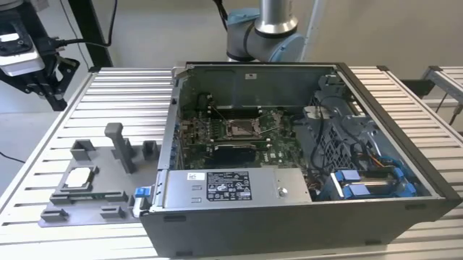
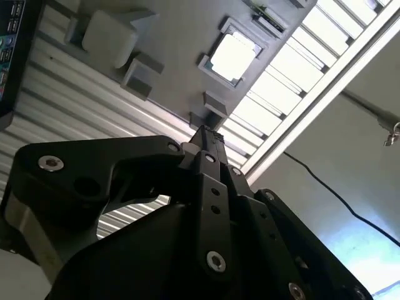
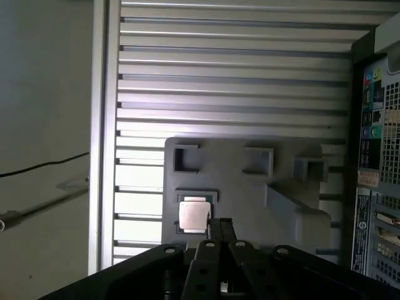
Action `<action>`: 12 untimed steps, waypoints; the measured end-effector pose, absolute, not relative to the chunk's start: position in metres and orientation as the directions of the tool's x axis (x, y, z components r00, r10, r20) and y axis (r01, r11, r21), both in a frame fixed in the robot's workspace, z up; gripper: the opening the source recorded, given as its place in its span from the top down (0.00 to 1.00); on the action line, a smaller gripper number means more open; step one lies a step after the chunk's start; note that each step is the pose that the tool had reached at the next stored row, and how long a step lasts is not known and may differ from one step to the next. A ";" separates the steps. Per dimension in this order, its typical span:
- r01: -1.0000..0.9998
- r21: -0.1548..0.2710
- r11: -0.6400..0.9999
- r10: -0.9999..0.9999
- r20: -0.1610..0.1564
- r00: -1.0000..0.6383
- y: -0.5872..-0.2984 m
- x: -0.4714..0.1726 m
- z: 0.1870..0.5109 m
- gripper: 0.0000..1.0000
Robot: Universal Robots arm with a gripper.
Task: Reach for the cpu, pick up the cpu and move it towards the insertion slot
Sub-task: 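Reach for the cpu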
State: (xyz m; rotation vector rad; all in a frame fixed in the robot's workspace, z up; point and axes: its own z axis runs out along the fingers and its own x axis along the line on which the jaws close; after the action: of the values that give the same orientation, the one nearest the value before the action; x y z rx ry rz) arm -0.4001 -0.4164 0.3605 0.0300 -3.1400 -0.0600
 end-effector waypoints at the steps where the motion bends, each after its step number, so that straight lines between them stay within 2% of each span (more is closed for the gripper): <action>1: -0.019 0.038 0.999 -0.019 0.001 -1.000 -0.419 -0.400 0.360 1.00; 12: -0.019 0.038 0.999 -0.019 0.000 -1.000 -0.429 -0.403 0.358 1.00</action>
State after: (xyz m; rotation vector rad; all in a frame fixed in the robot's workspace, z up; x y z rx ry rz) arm -0.4026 -0.4295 0.3578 0.0301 -3.1400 -0.0600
